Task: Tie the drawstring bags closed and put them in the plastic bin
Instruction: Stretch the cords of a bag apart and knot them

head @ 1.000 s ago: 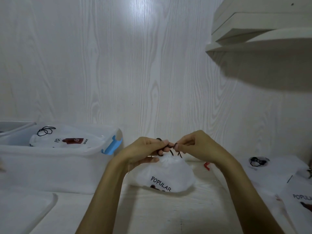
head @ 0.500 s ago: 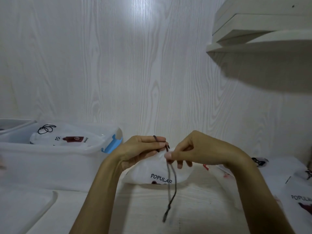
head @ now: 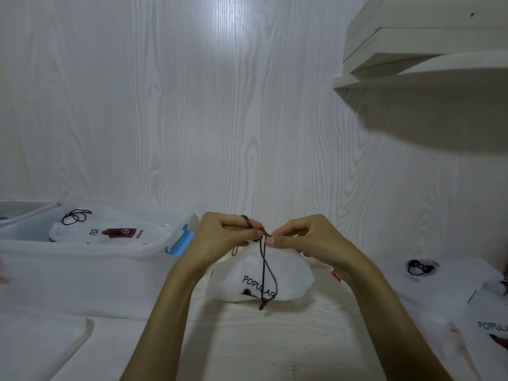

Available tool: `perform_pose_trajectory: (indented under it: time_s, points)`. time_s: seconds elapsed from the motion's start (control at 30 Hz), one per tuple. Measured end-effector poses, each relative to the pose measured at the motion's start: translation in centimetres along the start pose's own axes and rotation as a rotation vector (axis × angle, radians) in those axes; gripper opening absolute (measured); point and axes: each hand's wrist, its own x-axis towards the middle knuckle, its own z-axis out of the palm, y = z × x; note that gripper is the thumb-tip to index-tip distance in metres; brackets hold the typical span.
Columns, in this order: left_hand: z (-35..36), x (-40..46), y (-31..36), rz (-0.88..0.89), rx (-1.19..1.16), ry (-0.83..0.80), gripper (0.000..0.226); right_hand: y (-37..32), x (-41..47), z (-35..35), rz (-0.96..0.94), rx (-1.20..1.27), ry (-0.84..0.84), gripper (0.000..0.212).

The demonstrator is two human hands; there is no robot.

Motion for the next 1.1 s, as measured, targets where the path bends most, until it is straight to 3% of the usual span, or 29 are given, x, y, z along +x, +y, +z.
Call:
perform_pose_trajectory:
  time_s: [0.17, 0.33, 0.57, 0.67, 0.77, 0.83, 0.9, 0.97, 1.1]
  points:
    - [1.2, 0.2, -0.4, 0.169, -0.009, 0.112, 0.016, 0.3, 0.2, 0.1, 0.101, 0.024, -0.040, 0.017]
    - [1.4, 0.1, -0.5, 0.218, -0.057, 0.080, 0.016, 1.2, 0.9, 0.6, 0.281, 0.333, -0.135, 0.036]
    - [0.6, -0.3, -0.2, 0.210, -0.054, 0.001, 0.017, 1.9, 1.2, 1.1, 0.262, 0.476, -0.096, 0.032]
    - [0.2, -0.4, -0.2, 0.171, -0.020, -0.046, 0.017, 2.2, 1.3, 1.0, 0.289, 0.479, -0.098, 0.020]
    - [0.1, -0.4, -0.4, 0.143, -0.003, -0.069, 0.017, 2.4, 1.5, 1.0, 0.300, 0.670, -0.198, 0.013]
    - [0.2, -0.4, -0.4, 0.136, -0.011, -0.068, 0.015, 2.5, 1.5, 1.2, 0.302, 0.882, -0.322, 0.020]
    - [0.3, -0.3, -0.4, 0.128, -0.026, -0.039, 0.015, 2.4, 1.5, 0.8, 0.315, 0.956, -0.324, 0.038]
    - [0.0, -0.3, -0.3, 0.116, -0.068, -0.002, 0.016, 2.3, 1.5, -0.3, 0.328, 0.802, -0.182, 0.048]
    - [-0.8, -0.4, -0.4, 0.088, -0.098, 0.022, 0.015, 2.0, 0.4, -2.9, 0.387, -0.052, 0.207, 0.044]
